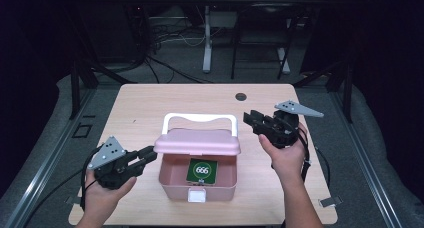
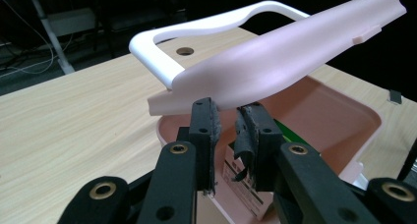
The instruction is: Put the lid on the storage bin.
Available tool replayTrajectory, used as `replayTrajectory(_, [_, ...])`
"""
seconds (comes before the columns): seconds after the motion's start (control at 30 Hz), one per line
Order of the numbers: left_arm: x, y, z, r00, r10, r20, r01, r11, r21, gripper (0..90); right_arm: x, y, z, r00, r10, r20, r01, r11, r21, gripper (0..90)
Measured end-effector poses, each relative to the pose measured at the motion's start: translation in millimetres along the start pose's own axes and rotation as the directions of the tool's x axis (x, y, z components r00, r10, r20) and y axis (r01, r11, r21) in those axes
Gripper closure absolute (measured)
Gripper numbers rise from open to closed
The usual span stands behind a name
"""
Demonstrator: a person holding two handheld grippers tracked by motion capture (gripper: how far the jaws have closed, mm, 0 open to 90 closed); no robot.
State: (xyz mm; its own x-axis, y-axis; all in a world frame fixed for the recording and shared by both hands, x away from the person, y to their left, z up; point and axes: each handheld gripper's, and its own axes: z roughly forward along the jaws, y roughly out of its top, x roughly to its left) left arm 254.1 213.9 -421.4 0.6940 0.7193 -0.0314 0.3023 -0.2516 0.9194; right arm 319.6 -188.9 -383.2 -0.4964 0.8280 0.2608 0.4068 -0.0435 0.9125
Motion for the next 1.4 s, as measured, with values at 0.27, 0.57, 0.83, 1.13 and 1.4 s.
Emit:
replayTrajectory(0.27, [-3.7, -11.2, -1.3, 1.0, -0.003, 0.004, 0.003, 1.0, 0.003, 76.8, -0.4, 0.0, 0.1, 1.0, 0.005, -0.002, -0.005, 1.0, -0.001, 67.9])
replayTrajectory(0.57, [-6.4, -24.8, -2.3, 0.9998, -0.011, 0.014, 0.011, 0.9998, 0.017, 77.1, -0.3, -0.4, -0.1, 1.0, 0.006, 0.0, -0.006, 1.0, 0.002, 67.8])
replayTrajectory(0.83, [-8.1, -35.1, -0.9, 0.9996, -0.02, 0.019, 0.019, 0.9992, 0.035, 77.3, -2.6, -1.7, 0.4, 0.9999, 0.015, -0.002, -0.015, 1.0, 0.002, 67.8])
replayTrajectory(1.13, [-10.5, -46.6, 0.5, 0.9994, -0.027, 0.023, 0.026, 0.9986, 0.046, 78.4, -2.3, -3.1, 1.8, 0.9999, 0.016, -0.007, -0.016, 1.0, 0.008, 67.8])
replayTrajectory(1.4, [-12.4, -56.5, 2.5, 0.9995, -0.027, 0.017, 0.026, 0.9974, 0.068, 77.9, -1.9, -3.7, 1.4, 0.9999, 0.016, -0.006, -0.016, 1.0, 0.003, 67.8])
